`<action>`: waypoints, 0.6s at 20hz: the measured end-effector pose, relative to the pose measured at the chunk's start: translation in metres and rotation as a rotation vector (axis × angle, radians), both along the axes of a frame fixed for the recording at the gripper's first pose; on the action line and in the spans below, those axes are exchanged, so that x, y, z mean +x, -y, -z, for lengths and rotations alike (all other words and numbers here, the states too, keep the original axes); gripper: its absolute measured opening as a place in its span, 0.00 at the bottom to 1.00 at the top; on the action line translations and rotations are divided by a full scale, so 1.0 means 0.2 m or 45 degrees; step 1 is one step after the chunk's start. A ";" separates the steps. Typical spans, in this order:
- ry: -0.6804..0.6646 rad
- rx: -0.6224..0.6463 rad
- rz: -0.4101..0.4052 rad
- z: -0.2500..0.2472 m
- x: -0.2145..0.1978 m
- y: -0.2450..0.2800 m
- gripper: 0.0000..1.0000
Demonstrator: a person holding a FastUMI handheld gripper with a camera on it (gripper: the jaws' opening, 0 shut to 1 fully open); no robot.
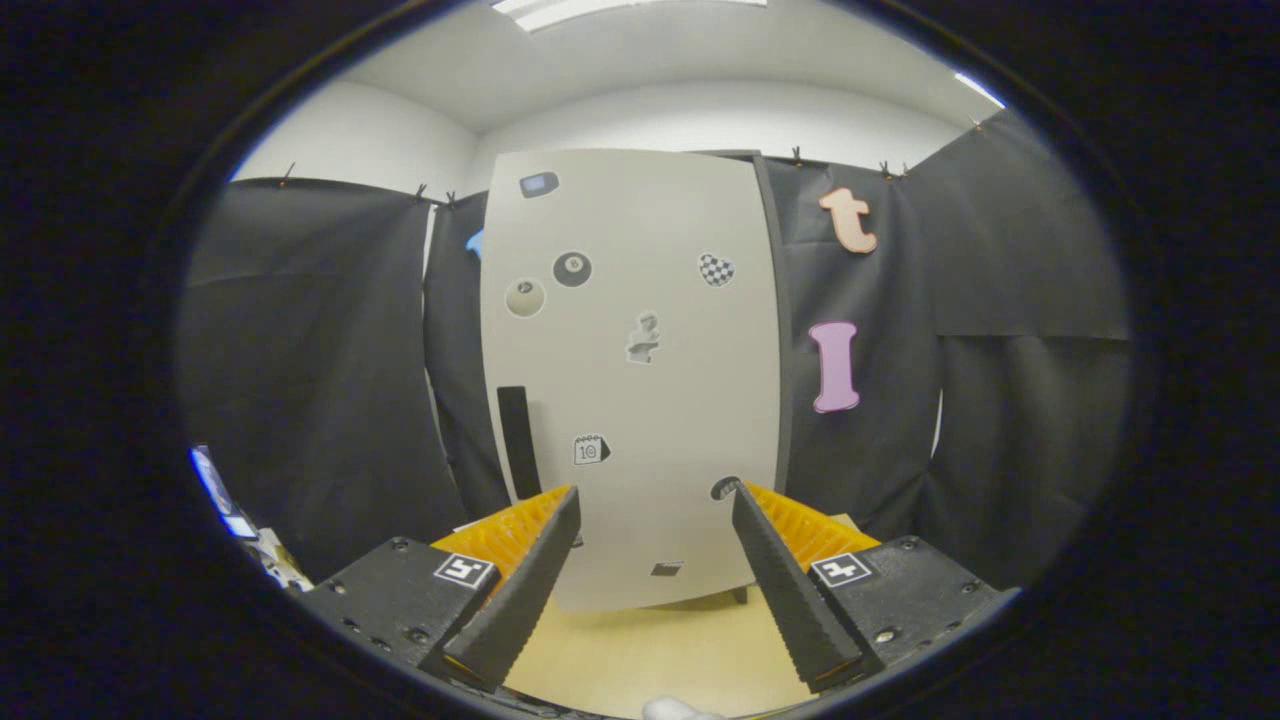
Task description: Open the shoe cabinet door, grab the shoes and put them into the shoe cabinet, then close the shoe cabinet door.
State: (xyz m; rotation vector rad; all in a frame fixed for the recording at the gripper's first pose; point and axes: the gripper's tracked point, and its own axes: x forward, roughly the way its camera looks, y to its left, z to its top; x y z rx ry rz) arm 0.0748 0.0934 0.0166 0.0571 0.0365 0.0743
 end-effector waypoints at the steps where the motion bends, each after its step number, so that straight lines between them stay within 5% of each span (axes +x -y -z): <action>1: 0.008 0.000 0.019 -0.01 -0.06 0.03 1.00; 12: -0.009 -0.019 0.067 0.09 -0.38 0.12 1.00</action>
